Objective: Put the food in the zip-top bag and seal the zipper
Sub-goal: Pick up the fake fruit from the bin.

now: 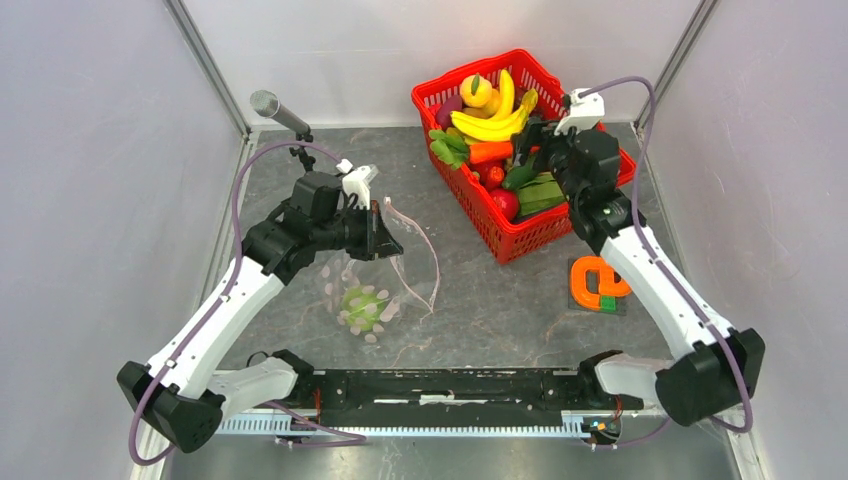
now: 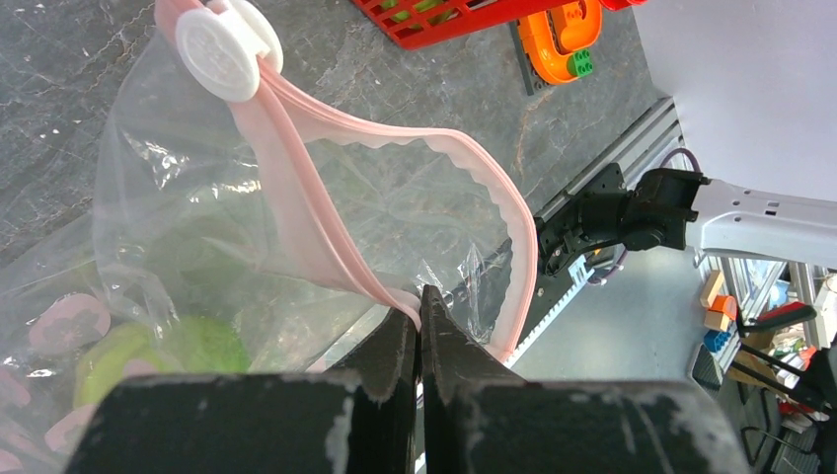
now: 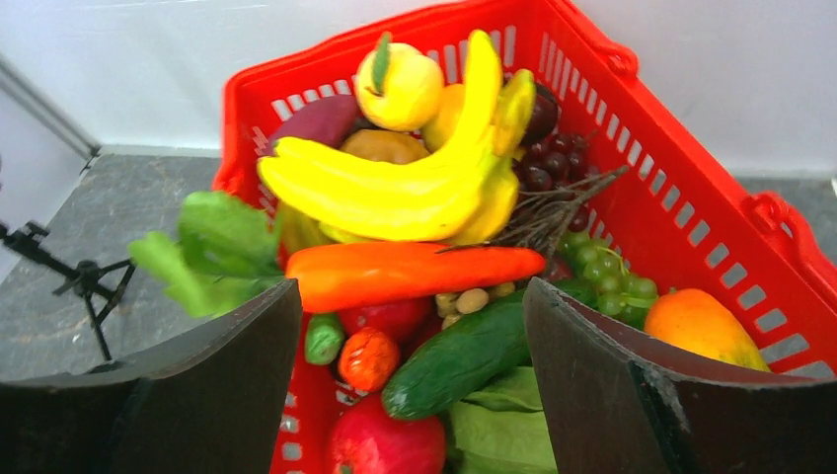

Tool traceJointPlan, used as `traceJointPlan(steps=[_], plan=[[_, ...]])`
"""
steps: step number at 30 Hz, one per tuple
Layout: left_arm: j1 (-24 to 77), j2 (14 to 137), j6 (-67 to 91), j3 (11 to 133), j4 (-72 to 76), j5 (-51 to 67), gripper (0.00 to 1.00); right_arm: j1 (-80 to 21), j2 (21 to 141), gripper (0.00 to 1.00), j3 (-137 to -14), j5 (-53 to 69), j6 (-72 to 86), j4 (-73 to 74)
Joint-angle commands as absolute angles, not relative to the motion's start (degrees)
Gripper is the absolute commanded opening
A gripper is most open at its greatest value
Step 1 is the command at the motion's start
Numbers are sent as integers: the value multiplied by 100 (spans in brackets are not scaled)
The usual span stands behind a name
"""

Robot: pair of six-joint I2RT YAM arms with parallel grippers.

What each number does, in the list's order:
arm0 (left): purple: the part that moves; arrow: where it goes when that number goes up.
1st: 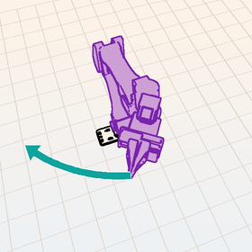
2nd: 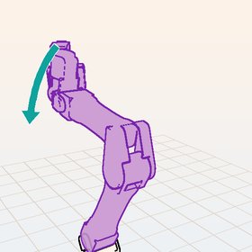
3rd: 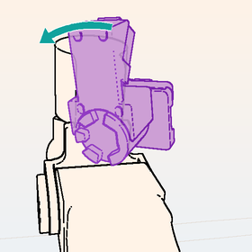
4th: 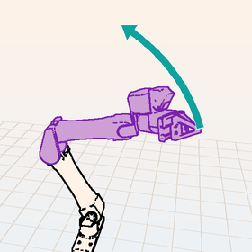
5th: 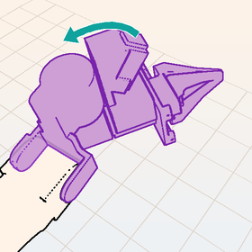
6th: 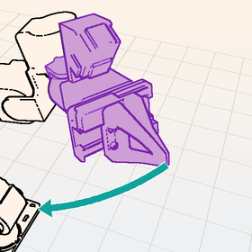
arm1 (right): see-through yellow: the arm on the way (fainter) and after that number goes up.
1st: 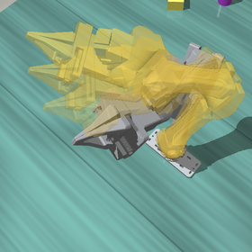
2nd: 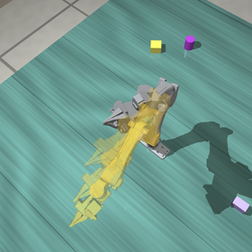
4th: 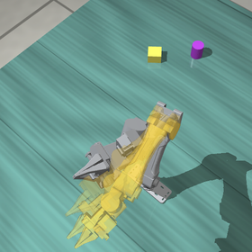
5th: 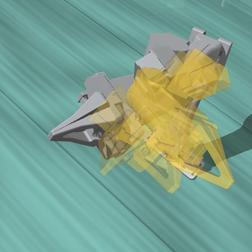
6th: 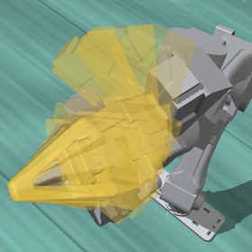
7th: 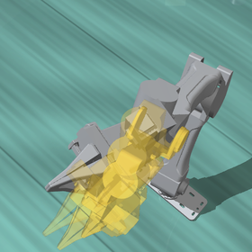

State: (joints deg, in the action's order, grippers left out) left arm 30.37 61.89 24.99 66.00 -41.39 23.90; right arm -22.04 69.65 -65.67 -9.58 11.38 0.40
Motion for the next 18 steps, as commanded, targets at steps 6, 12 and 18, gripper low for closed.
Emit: traceJointPlan(steps=[6,12,18], plan=[[3072,6006,2373,6579,-3920,2273,2,-1134,8388,89,-7491,108,2189,-635],[3073,5969,2373,6546,-3935,2201,2,-1080,9598,88,-8690,180,2009,-339],[3074,5928,2347,6515,-3988,2129,2,-1055,10304,87,-9265,66,1922,-398]])
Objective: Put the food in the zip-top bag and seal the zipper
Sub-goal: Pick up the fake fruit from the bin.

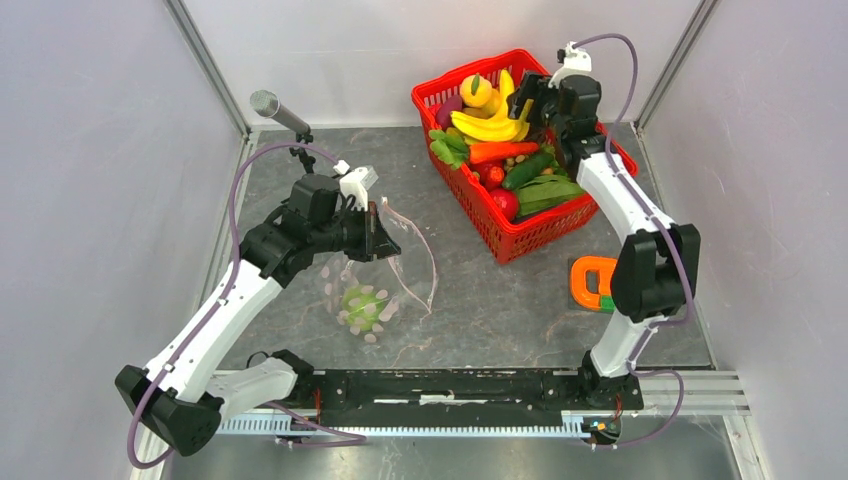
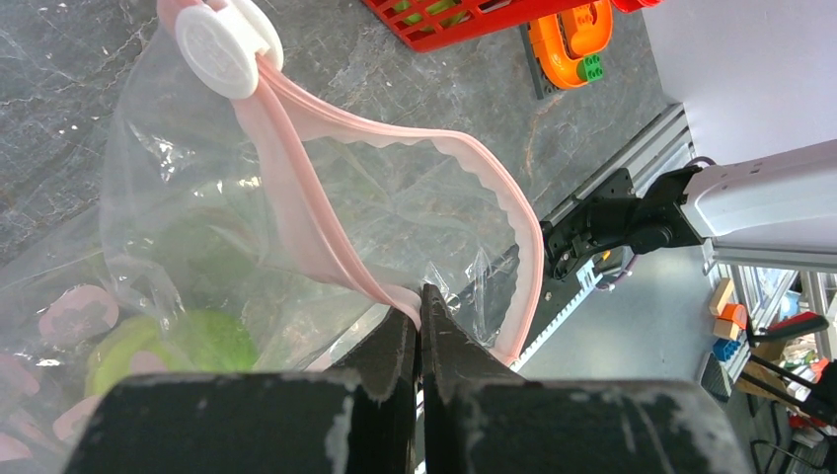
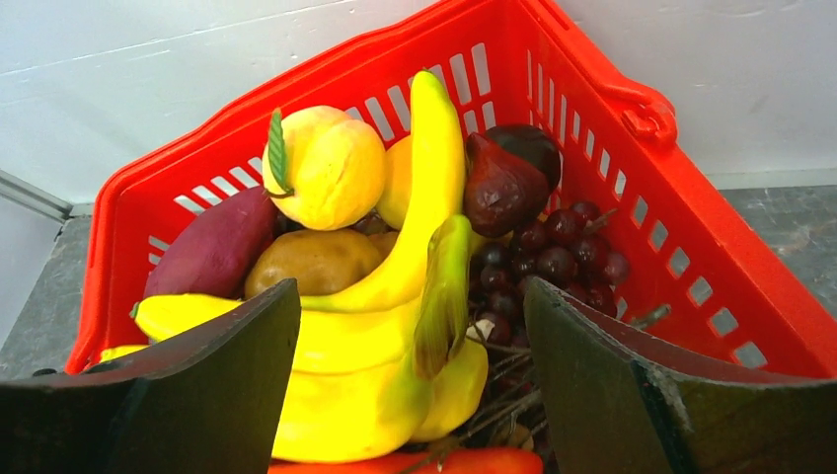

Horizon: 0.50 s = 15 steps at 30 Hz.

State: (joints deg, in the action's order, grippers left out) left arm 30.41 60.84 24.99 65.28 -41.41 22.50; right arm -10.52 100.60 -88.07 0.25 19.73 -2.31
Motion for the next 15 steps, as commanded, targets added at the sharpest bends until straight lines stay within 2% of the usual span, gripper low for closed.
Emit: traceJointPlan(steps=[1,4,6,7,9,11,13,15], plan=[[3076,5918,2339,6513,-3992,2127,2,-1055,10405,86,-9372,102,1901,-395],[3071,5931,2338,6500,-4002,2129,2,-1047,10844,81,-9925,38,1842,109],[3067,5910,2344,6495,-4016,2138,2,-1054,10970,70,-10028,-79,1857,183],[3068,5897,2347,6489,-4026,2136,2,-1048,10990,67,-10027,-20,1880,191],[3068,5865,2347,6469,-4029,2103,2,-1068,10940,59,-9938,306,1865,188],[3076,5834,2355,6453,-4041,2074,2,-1079,10815,55,-9753,294,1884,168],[3075,5818,2355,6451,-4051,2070,2,-1083,10616,56,-9523,222,1855,117],[3073,5805,2355,6425,-4052,2066,2,-1102,10398,49,-9221,125,1751,-140]])
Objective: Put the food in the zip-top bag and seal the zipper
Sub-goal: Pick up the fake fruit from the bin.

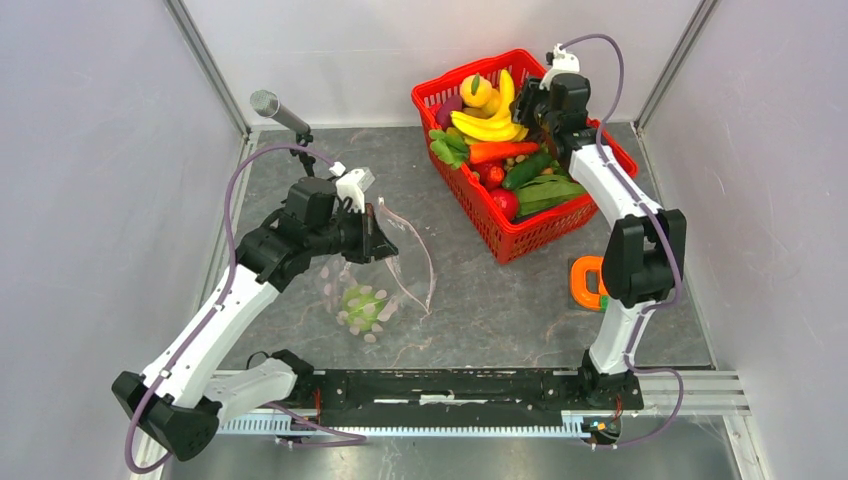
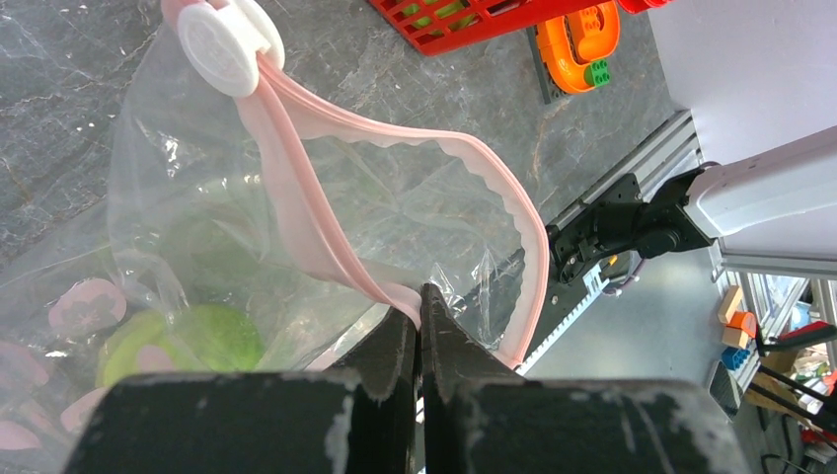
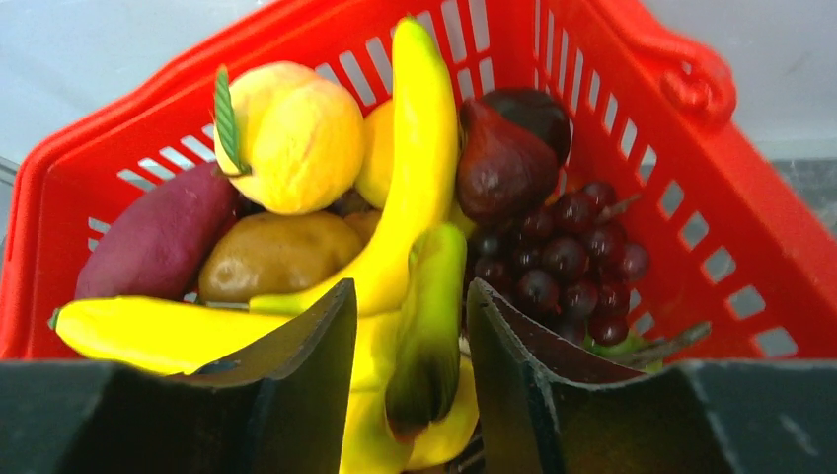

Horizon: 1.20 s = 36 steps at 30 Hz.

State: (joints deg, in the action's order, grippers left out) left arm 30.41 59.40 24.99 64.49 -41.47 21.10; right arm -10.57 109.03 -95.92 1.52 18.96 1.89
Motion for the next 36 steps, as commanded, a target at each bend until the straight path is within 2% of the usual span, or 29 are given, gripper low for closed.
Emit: traceJointPlan(steps=[1,2,3,5,7,9,13,18,22,30,36], plan=[[3068,5806,2359,6416,-4049,2067,2,-1112,10320,42,-9171,57,1717,-175],[3075,5816,2364,6408,-4051,2075,2,-1116,10277,32,-9154,36,1690,-165],[3075,5825,2364,6404,-4051,2091,2,-1107,10250,25,-9179,47,1658,-131],[3076,5819,2372,6390,-4052,2092,2,-1116,10185,22,-9194,105,1592,-125],[3075,5801,2390,6381,-4051,2074,2,-1115,10057,5,-9075,105,1571,-335],[3076,5770,2402,6366,-4052,2065,2,-1110,9939,2,-8947,122,1583,-550],[3076,5750,2426,6338,-4047,2026,2,-1141,9586,0,-8455,36,1596,-1186],[3076,5749,2443,6339,-4052,2030,2,-1195,8923,0,-7604,-846,1364,-2109],[3076,5773,2440,6339,-4052,2032,2,-1190,8439,0,-7058,-982,1167,-2711],[3076,5794,2441,6346,-4051,2052,2,-1194,8241,0,-6945,-1102,1027,-2842],[3076,5765,2443,6352,-4051,2002,2,-1190,7889,0,-6882,-35,1273,-2688]])
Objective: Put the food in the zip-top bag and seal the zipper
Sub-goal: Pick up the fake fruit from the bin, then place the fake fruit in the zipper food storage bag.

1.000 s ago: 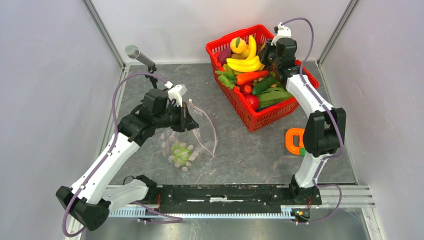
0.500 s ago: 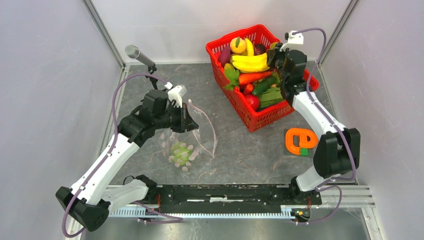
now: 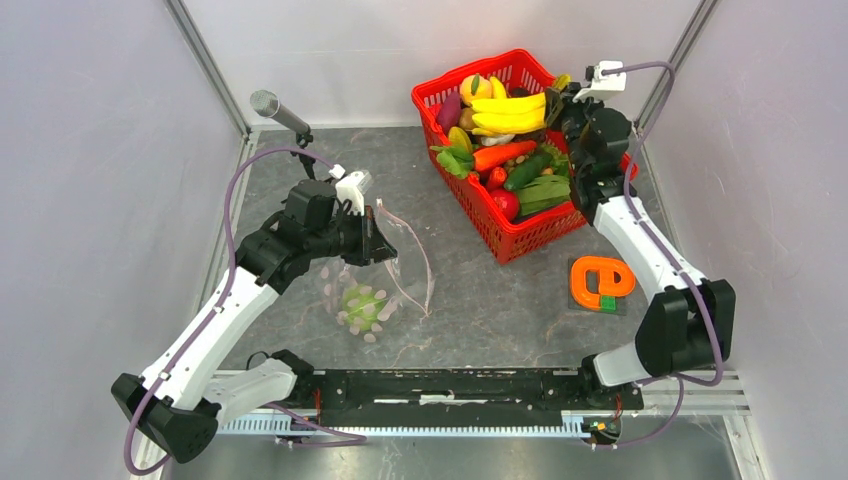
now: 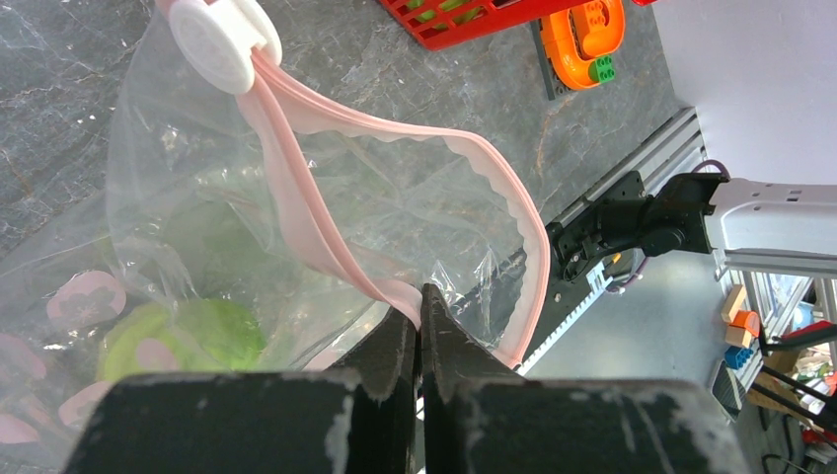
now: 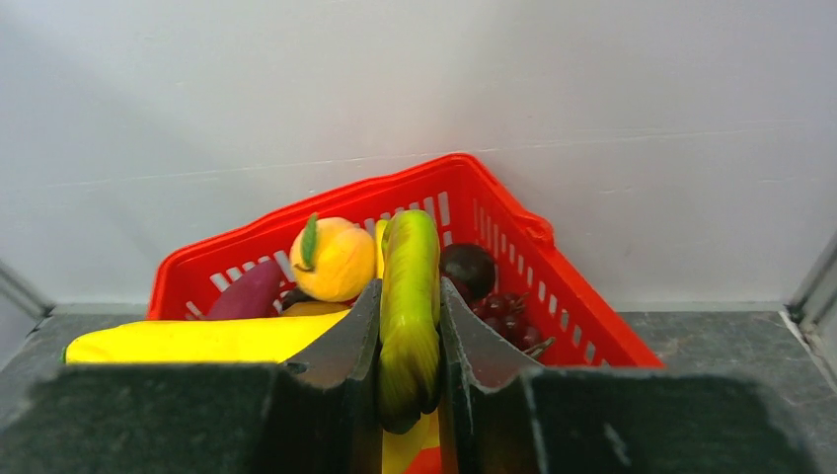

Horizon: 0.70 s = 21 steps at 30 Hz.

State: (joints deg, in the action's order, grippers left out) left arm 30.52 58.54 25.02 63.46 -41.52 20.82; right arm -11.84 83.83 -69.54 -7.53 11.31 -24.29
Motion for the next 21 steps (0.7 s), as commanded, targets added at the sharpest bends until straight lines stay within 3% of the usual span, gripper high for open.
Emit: traceJointPlan(steps=[1,10,16,21], plan=[[3076,5771,2439,6359,-4051,2007,2,-1200,7779,0,-6826,233,1338,-2708],[3076,5749,2468,6368,-4011,1873,2,-1604,6471,0,-5531,2444,829,-3941],[3076,5722,2538,6337,-3934,1874,2,-2722,5747,0,-4134,3398,-1006,-4956],[3076,5758,2564,6346,-3929,1963,2,-3067,5648,0,-3657,4140,-1438,-5663]])
